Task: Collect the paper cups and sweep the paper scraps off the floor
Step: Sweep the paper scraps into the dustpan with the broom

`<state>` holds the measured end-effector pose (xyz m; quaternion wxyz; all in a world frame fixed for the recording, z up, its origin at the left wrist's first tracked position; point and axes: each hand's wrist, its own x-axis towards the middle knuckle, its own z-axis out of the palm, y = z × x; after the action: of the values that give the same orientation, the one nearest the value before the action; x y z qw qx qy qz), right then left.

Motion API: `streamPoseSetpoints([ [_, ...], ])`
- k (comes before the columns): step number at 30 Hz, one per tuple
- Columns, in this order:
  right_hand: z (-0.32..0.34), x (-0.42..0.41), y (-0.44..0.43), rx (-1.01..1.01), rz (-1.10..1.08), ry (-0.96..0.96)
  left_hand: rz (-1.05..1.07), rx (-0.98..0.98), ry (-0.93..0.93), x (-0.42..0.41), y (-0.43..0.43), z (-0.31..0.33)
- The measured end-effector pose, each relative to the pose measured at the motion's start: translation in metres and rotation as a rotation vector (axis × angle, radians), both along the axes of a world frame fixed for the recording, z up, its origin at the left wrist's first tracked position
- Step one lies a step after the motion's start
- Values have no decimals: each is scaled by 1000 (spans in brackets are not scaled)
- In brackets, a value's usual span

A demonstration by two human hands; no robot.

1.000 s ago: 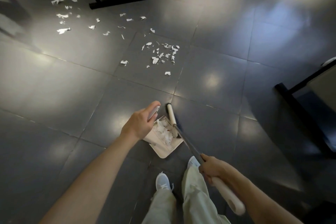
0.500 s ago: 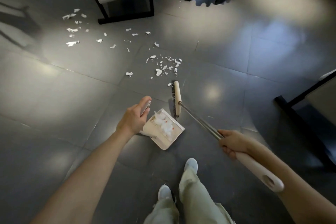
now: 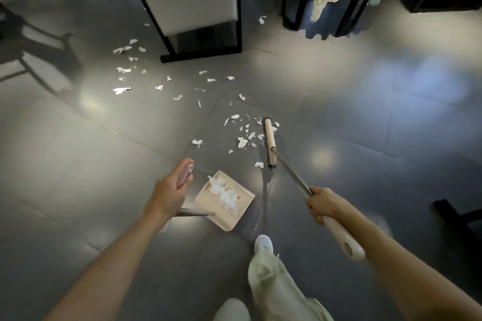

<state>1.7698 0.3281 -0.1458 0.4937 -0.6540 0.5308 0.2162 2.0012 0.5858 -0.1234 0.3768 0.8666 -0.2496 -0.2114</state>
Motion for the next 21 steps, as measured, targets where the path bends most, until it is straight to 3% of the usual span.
streamPoseSetpoints([
  [13,-10,174,-157,-174,133,173,-13,143,-10,158,-97,-5],
  [21,-52,259,-180,-81,198,263,-75,186,-59,251,-138,-19],
])
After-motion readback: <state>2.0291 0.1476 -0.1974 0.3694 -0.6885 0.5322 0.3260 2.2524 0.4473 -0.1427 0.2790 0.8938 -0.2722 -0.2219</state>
